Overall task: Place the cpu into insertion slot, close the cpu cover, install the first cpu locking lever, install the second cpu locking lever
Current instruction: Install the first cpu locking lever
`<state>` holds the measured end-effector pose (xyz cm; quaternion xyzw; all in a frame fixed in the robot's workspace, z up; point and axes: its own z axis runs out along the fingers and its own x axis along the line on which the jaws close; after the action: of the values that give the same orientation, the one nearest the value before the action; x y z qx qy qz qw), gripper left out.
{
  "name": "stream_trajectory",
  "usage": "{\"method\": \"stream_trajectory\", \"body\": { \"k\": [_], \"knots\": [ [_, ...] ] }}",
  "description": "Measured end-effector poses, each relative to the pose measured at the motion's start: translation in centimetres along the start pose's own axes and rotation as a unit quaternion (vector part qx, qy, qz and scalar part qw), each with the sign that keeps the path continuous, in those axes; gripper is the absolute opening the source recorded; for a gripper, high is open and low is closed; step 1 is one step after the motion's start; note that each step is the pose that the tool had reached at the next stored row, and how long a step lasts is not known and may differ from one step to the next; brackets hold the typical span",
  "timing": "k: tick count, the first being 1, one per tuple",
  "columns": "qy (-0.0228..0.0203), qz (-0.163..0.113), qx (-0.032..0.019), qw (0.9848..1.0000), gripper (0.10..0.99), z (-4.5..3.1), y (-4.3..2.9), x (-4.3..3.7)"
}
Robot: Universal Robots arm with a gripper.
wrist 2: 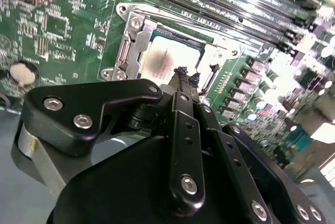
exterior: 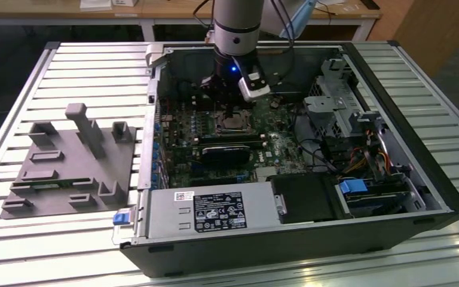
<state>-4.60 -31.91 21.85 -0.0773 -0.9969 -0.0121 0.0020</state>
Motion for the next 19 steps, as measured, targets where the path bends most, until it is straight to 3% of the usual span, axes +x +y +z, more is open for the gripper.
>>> {"method": "stream_trajectory", "body": {
  "k": [6,19],
  "knots": [
    [0.001,-0.037,-0.0008,0.9993,0.102,-0.09,0.0,0.0],
    [-0.0004,-0.041,-0.0012,0.9991,0.102,-2.72,0.07,0.01]
  ]
}}
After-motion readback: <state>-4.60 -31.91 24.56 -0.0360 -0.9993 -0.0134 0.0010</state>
